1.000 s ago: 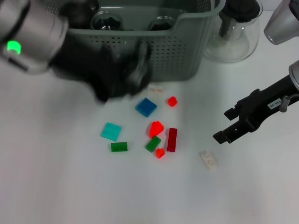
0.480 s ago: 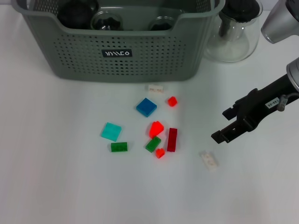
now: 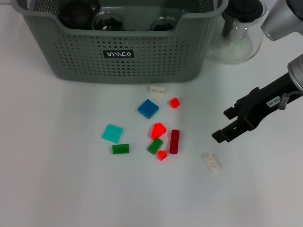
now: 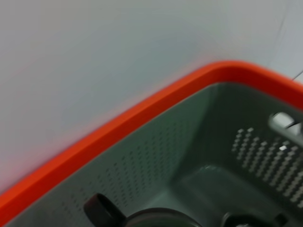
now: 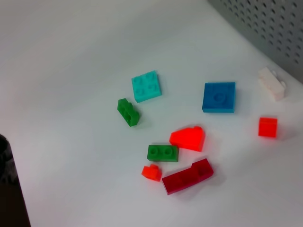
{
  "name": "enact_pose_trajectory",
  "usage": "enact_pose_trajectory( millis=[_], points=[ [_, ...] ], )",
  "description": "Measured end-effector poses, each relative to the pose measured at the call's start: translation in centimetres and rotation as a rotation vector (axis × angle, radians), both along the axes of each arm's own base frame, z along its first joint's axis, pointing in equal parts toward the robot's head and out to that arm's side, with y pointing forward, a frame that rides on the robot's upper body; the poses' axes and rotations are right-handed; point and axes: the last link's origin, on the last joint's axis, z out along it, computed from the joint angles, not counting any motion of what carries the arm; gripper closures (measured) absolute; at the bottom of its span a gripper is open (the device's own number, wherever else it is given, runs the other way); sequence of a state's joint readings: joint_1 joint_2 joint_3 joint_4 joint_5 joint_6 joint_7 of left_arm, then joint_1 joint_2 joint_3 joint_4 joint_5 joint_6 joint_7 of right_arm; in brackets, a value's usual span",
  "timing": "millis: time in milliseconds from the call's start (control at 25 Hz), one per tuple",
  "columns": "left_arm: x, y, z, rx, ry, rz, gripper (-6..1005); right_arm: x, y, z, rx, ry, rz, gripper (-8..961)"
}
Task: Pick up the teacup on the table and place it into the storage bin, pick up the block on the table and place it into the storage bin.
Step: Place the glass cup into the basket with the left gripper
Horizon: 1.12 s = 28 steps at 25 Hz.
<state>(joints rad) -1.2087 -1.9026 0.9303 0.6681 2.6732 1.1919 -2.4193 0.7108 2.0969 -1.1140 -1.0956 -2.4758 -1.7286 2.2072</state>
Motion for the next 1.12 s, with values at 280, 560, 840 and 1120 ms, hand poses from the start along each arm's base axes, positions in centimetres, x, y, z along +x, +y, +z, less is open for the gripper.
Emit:
enact_pose_trajectory(
  millis=[280,560,840,1120],
  points=[
    [-2.1,0.1,-2.9,0.030,0.028,0.019,959,-0.1,0.1,0.0,0.001,0.002,0.003,56],
    [-2.9,-0.4,-5.2,0.035,0.042,0.008,959,-0.2,0.1,0.0,0.001,0.002,0.007,56],
    [-3.4,-0.7,-6.4,0.047,0.058,0.000,958,-0.1,0.1,-0.1,0.001,0.001,0.008,56],
    [-3.9,-1.0,-7.4,0.044,0.071,-0.004,958,0.0,0.2,-0.3,0.002,-0.001,0.005,57]
  ],
)
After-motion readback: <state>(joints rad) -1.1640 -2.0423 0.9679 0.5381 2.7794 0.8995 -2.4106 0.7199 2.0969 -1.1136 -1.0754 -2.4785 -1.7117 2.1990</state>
